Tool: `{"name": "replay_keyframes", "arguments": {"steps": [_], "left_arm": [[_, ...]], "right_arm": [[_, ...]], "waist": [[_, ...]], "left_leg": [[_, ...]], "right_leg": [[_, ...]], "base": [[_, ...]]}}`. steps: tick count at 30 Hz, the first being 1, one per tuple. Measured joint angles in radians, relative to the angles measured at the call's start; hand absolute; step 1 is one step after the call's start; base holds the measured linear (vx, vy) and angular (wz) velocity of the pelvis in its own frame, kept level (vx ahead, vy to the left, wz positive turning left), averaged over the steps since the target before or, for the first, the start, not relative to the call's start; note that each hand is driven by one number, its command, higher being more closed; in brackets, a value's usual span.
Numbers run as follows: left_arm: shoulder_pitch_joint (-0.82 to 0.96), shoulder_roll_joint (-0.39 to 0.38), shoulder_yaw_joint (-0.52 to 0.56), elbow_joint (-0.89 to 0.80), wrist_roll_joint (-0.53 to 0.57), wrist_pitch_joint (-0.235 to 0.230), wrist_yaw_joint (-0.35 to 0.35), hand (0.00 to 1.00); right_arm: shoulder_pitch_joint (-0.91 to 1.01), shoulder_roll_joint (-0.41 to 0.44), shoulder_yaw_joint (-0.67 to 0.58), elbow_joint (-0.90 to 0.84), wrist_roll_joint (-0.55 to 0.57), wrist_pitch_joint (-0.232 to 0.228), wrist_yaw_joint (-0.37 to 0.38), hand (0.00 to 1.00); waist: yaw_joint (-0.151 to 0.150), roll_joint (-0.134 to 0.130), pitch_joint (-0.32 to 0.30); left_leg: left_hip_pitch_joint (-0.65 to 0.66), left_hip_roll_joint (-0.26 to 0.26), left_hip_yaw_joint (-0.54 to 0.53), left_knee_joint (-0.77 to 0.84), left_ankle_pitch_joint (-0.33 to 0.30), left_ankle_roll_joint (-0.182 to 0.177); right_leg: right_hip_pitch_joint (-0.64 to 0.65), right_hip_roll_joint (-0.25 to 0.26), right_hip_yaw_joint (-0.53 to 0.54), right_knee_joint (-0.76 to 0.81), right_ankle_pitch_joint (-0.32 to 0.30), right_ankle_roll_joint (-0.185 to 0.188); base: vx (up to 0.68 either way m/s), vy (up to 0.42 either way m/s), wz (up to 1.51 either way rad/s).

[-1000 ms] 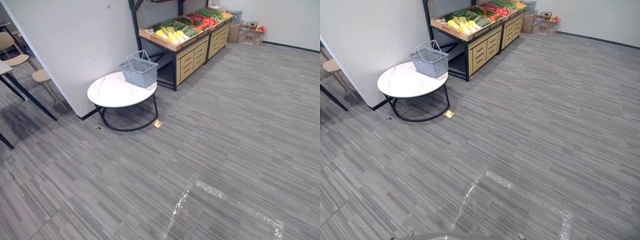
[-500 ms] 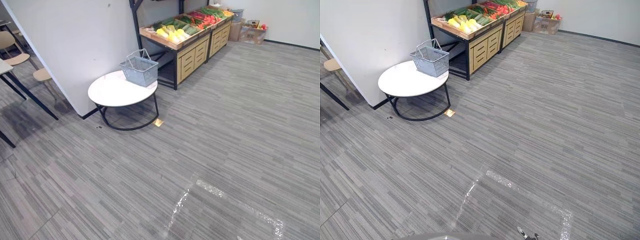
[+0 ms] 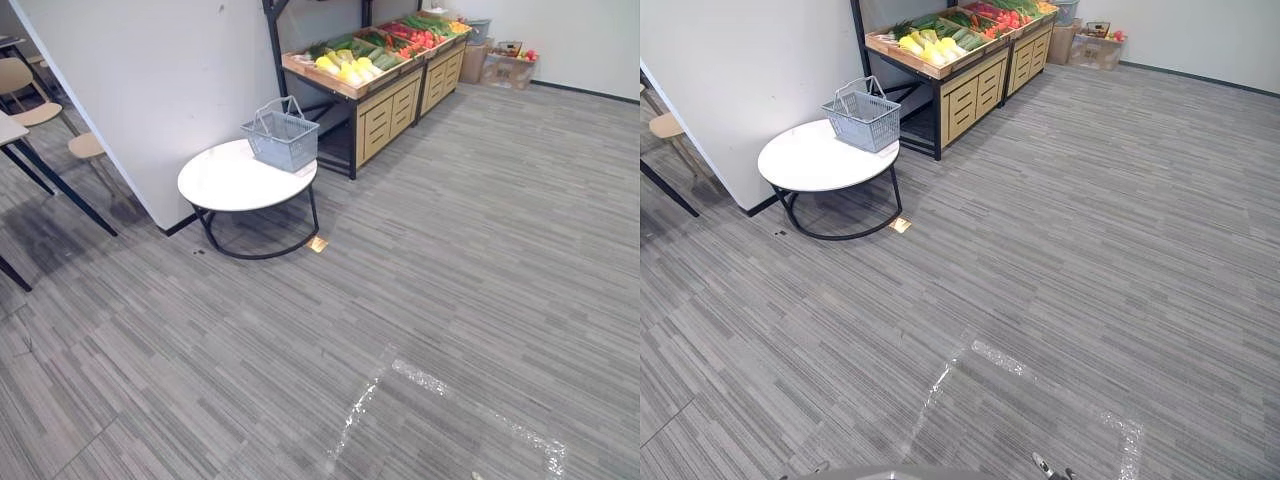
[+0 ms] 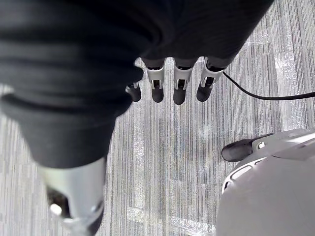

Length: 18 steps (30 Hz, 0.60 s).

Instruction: Pick vegetable in the basket

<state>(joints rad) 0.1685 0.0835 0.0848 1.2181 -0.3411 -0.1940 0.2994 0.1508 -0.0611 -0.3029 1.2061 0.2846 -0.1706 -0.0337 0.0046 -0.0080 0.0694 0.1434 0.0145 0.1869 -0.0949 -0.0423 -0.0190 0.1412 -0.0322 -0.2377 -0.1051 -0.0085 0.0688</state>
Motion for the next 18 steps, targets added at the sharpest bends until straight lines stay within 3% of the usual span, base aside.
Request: {"name": "replay_keyframes", "arguments": {"steps": [2,6,9,12,13,14,16,18], "left_arm": [[-0.004,0.002,0.000,0.003,0.000,0.000,0.003,0.00],[-0.010,0.007,0.000,0.004,0.000,-0.001,0.002,0.00],[-0.032,0.020,0.001,0.000,-0.007,-0.002,0.004,0.00],[-0.035,0.017,0.053,-0.031,-0.013,-0.001,0.007,0.00],[-0.031,0.016,0.066,-0.036,-0.013,0.001,0.007,0.00],[-0.027,0.014,0.090,-0.051,-0.012,0.001,0.006,0.00],[-0.016,-0.013,0.140,-0.084,-0.015,0.005,0.005,0.00],[-0.013,-0.024,0.149,-0.085,-0.034,0.010,0.004,0.00]], "right_arm": [[-0.003,0.000,0.000,0.000,0.001,0.018,0.000,0.00],[-0.005,0.003,0.024,0.001,0.000,-0.032,-0.009,0.00],[-0.036,0.004,0.057,0.000,-0.001,-0.064,-0.017,0.00],[-0.034,0.006,0.084,-0.021,-0.003,-0.106,0.010,0.00],[-0.028,0.012,0.095,-0.028,-0.006,-0.111,0.016,0.00],[-0.011,0.013,0.125,-0.054,-0.011,-0.123,0.024,0.00],[0.004,0.000,0.161,-0.080,-0.011,-0.134,0.025,0.00],[0.006,-0.007,0.164,-0.095,-0.010,-0.140,0.022,0.00]], "waist": [[0.000,-0.005,0.003],[-0.001,-0.012,0.016],[-0.005,-0.024,0.076],[-0.003,-0.033,0.112],[-0.003,-0.033,0.115],[-0.004,-0.041,0.118],[-0.002,-0.032,0.125],[0.001,-0.027,0.137]], "left_leg": [[0.001,0.000,0.000,0.000,0.000,0.000],[0.002,0.002,0.001,0.001,0.000,0.000],[-0.023,0.011,0.001,0.074,-0.028,-0.016],[-0.147,0.052,0.003,0.326,-0.145,-0.035],[-0.166,0.060,0.007,0.369,-0.154,-0.042],[-0.233,0.078,0.028,0.509,-0.155,-0.045],[-0.339,0.120,0.051,0.721,-0.127,-0.042],[-0.406,0.150,0.071,0.821,-0.174,-0.032]], "right_leg": [[0.001,0.000,0.000,0.000,0.000,0.000],[-0.003,0.000,0.000,0.013,-0.004,-0.005],[-0.044,-0.013,-0.001,0.121,-0.056,-0.029],[-0.130,-0.020,-0.001,0.290,-0.161,-0.051],[-0.138,-0.021,-0.001,0.308,-0.176,-0.052],[-0.144,-0.030,-0.010,0.337,-0.195,-0.056],[-0.128,-0.033,-0.019,0.356,-0.214,-0.065],[-0.083,-0.049,-0.025,0.354,-0.230,-0.064]], "base": [[0.00,0.000,0.00],[0.00,0.000,0.00],[-0.03,-0.015,0.01],[-0.07,-0.053,0.01],[-0.02,-0.052,0.10],[-0.01,-0.060,0.18],[0.05,-0.025,0.22],[0.11,0.061,0.16]]}}
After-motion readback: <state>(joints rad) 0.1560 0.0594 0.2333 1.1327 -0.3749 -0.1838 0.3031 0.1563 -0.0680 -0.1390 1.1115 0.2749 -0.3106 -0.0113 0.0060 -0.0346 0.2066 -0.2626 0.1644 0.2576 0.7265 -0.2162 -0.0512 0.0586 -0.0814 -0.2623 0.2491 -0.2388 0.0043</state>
